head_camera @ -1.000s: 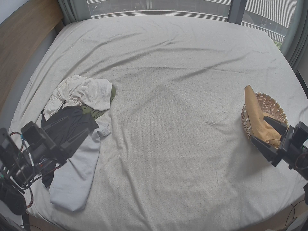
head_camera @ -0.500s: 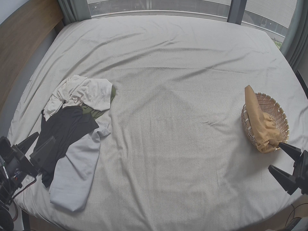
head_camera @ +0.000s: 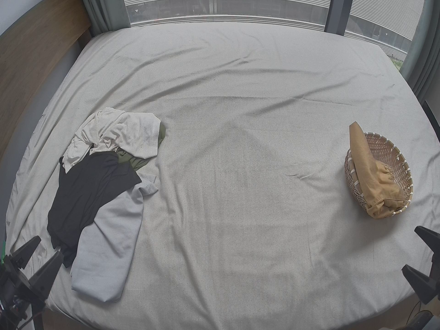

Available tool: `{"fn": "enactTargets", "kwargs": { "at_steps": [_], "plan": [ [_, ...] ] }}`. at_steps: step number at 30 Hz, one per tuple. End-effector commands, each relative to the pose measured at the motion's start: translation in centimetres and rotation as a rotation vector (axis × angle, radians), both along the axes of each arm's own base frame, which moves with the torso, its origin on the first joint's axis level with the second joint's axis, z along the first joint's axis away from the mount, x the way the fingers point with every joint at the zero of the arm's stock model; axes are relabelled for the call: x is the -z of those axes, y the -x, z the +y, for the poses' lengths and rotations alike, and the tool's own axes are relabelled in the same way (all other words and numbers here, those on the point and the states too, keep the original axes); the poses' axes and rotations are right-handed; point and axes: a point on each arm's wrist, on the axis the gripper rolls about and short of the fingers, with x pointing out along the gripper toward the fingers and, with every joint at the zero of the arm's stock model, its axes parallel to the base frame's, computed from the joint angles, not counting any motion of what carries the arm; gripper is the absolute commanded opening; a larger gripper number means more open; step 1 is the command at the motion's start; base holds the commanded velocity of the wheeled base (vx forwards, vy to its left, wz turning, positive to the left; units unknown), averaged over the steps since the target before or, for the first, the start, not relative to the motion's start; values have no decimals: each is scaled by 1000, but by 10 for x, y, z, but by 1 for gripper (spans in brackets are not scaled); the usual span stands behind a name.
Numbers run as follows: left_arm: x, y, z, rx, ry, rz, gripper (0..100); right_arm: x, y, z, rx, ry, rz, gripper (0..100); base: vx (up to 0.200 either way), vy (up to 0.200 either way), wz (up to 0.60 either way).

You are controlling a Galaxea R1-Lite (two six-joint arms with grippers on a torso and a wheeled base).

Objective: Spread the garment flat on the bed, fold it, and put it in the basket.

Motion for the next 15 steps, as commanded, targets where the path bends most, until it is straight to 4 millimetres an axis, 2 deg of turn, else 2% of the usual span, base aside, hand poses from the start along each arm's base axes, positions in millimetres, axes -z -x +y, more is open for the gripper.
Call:
{"fn": "enactTargets", "kwargs": {
  "at_steps": [1,4,8,15],
  "plan": [
    [8,30,-3,-30,-75,-135,100,15,25,-4,45,-10,-71,100,0,0,0],
    [13,36,-3,-48,-99,-141,100,22,32,-4,54,-11,-77,100,0,0,0],
    [27,47,-4,-82,-129,-120,100,40,45,-5,67,-2,-61,100,0,0,0],
    [43,47,-1,-214,-254,-78,100,48,41,-9,252,39,-46,100,0,0,0]
  ]
}}
